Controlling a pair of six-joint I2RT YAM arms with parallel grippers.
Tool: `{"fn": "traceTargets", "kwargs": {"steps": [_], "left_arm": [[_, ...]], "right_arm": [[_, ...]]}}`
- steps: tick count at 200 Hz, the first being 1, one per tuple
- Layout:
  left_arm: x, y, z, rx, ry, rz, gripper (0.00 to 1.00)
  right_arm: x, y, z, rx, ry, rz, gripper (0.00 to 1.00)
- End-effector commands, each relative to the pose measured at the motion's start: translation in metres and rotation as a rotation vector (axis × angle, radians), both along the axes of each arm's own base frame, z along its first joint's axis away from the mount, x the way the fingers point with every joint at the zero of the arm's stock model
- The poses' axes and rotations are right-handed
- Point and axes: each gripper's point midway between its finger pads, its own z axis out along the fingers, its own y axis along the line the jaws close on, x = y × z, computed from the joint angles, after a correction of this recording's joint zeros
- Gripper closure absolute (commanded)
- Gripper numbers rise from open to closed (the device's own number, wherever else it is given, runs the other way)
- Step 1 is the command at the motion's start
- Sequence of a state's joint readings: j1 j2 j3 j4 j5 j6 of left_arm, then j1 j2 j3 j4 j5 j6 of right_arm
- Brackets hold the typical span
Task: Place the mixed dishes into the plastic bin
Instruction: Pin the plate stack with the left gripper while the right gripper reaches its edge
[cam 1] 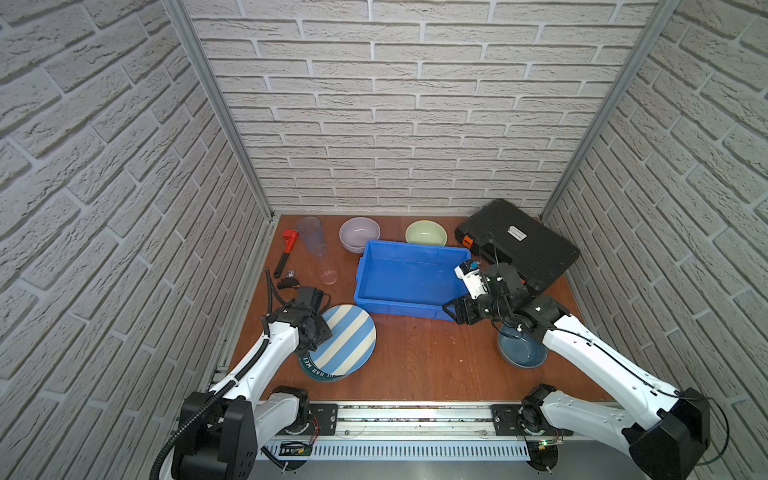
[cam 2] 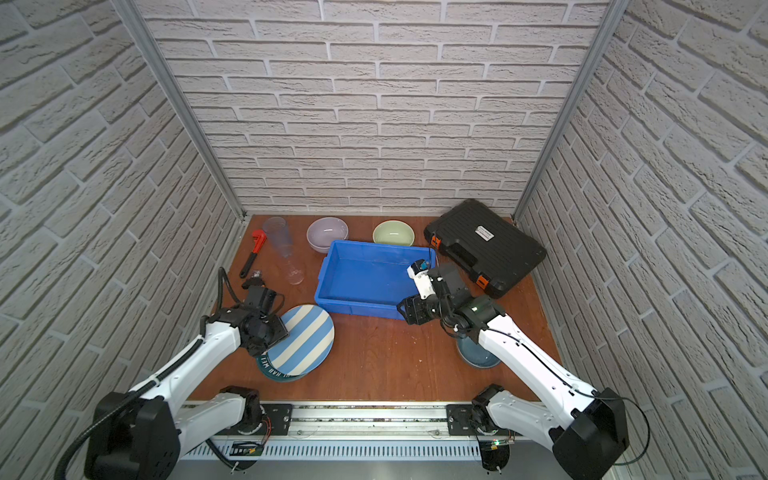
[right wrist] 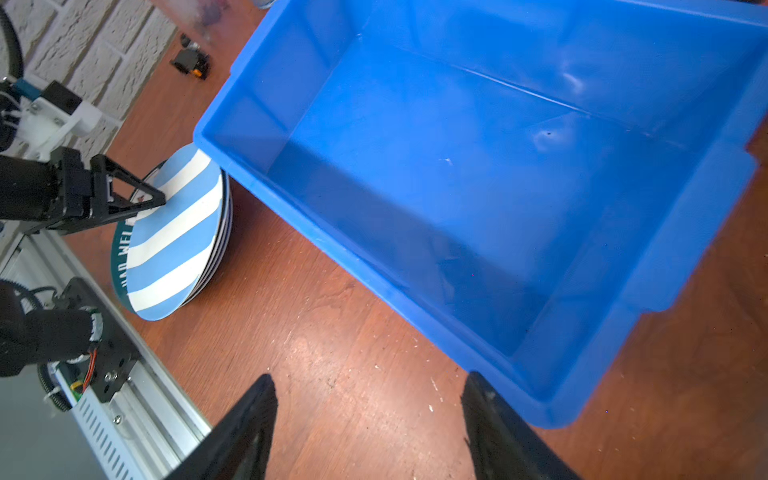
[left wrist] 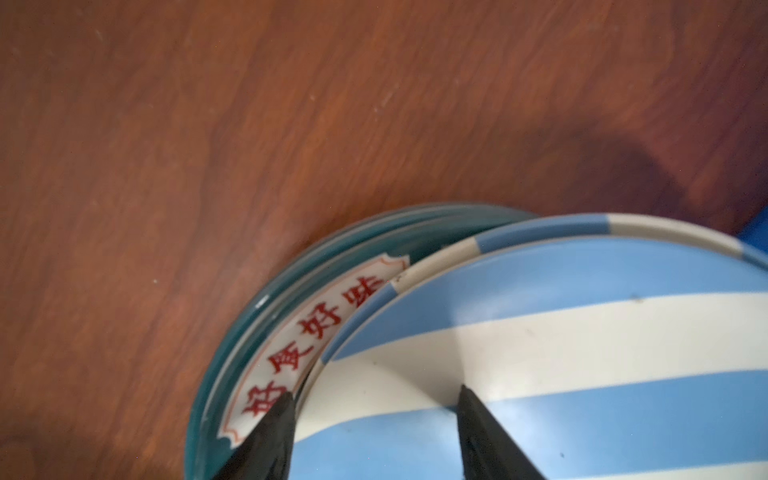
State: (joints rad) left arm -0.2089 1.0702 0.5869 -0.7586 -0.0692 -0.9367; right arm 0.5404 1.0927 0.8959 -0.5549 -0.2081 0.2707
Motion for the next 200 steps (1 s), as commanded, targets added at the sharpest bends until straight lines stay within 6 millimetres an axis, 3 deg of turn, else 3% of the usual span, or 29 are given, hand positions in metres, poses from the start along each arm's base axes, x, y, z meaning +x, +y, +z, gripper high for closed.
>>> {"fn": "traceTargets", "kwargs": {"steps": [1,30,87,128,179,200], "left_arm": [[-0.024,0.0,-0.009,0.014,0.064,0.017,0.4],[-0.033,0.007,0.0,0.058,0.053,0.028,0.34],[-0.025,0.007,0.012,0.059,0.01,0.022,0.35],[-0.018,0.004,0.018,0.053,0.0,0.011,0.36],[-0.006,0.022,0.058,0.173,-0.006,-0.022,0.23],[-0.003,0.027,0.054,0.182,0.021,-0.028,0.24]], "right_arm": [[-0.011,0.03,0.011,0.058,0.007,0.06,0.3],[-0.028,0.059,-0.001,0.039,0.021,0.11,0.3],[-0.043,0.111,-0.025,0.031,0.07,0.176,0.41],[-0.043,0.15,-0.038,0.071,0.109,0.192,0.44],[-0.03,0.181,-0.049,0.102,0.118,0.168,0.44],[-0.026,0.19,-0.055,0.105,0.124,0.162,0.46]]}}
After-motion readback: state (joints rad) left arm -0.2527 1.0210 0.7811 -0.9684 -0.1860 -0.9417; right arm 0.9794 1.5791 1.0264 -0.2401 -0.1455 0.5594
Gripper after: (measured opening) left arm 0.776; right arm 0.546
